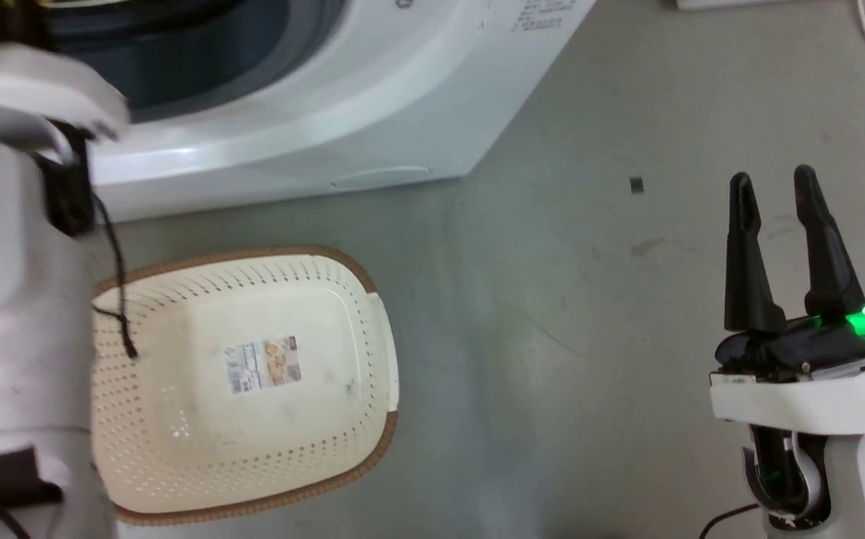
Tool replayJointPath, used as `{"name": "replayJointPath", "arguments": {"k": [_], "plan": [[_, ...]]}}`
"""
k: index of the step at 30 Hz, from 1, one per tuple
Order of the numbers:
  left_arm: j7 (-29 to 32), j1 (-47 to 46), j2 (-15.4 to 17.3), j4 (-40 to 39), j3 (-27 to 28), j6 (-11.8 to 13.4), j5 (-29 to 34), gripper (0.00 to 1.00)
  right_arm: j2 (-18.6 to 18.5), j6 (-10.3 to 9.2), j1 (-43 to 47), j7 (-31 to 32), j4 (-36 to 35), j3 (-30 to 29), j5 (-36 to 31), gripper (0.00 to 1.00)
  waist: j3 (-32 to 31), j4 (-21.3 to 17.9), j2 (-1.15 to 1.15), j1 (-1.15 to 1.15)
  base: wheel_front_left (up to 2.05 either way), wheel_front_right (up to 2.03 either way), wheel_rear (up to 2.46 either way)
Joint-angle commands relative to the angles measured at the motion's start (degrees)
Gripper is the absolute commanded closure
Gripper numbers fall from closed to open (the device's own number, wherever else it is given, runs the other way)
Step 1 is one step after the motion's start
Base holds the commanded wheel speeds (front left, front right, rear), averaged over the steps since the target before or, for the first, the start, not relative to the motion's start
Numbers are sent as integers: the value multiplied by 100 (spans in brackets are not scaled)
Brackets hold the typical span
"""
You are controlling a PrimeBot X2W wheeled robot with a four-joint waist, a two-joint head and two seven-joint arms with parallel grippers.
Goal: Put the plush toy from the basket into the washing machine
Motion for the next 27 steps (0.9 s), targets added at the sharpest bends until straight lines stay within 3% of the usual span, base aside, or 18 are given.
{"name": "replayJointPath", "arguments": {"k": [1, 11, 12, 13, 14, 27], "plan": [[-31, -267, 108, 54, 73, 36, 3, 100, -3, -4, -125, -25, -41, -1, 58, 0, 270, -163, 0, -1, 0, 0, 0], [-31, -1305, 549, 620, 184, 54, 65, 100, -3, -4, -290, -25, -73, -15, 140, 0, 695, -345, 0, -1, 0, 0, 0], [-31, -1366, 574, 675, 186, 57, 71, 86, -3, -4, -299, -25, -73, -12, 142, 0, 712, -351, 0, -1, 0, 0, 0], [-31, -1419, 587, 734, 194, 69, 70, 24, -3, -4, -307, -25, -74, -11, 144, 0, 728, -354, 0, -1, 0, 0, 0], [-31, -1463, 598, 732, 194, 84, 82, 0, -3, -4, -315, -25, -75, -15, 147, 0, 744, -353, 0, -1, 0, 0, 0], [-31, -785, 358, 742, 149, 76, 141, 0, -3, -4, -283, -25, 49, 21, 30, 0, 251, -177, 0, -1, 0, 0, 0]]}}
